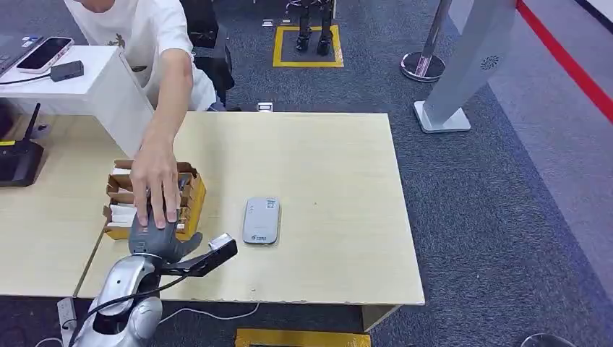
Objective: Pass the card to the sensor for recognition and then transmit it.
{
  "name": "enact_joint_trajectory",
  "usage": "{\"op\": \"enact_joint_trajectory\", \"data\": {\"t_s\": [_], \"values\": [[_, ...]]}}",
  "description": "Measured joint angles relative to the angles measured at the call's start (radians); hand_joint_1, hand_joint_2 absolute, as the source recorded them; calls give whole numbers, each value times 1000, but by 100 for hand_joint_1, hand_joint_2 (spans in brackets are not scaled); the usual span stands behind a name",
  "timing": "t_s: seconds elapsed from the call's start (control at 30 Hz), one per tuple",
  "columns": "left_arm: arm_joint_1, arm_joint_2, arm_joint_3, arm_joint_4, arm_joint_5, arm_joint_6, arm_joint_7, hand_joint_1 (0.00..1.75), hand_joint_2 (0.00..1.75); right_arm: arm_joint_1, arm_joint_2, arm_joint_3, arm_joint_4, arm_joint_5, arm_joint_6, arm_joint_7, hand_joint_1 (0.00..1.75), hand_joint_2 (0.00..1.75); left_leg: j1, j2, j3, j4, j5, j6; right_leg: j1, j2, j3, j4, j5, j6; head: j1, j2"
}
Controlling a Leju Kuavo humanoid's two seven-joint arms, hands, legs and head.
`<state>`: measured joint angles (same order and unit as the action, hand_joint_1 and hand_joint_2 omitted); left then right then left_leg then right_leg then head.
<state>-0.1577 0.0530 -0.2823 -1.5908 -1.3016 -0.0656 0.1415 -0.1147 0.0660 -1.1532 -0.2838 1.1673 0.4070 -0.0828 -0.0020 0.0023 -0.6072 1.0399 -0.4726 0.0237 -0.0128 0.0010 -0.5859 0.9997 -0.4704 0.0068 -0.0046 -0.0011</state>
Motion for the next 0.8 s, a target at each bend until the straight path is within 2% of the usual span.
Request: {"op": "enact_joint_trajectory", "data": {"t_s": [0.8], "values": [[47, 18, 7, -3, -9, -21, -8, 0, 175, 0, 0, -7, 0, -4, 0, 2, 0, 175, 0, 0, 0, 0, 0, 0, 0, 0, 0, 0, 0, 0, 0, 0]]}}
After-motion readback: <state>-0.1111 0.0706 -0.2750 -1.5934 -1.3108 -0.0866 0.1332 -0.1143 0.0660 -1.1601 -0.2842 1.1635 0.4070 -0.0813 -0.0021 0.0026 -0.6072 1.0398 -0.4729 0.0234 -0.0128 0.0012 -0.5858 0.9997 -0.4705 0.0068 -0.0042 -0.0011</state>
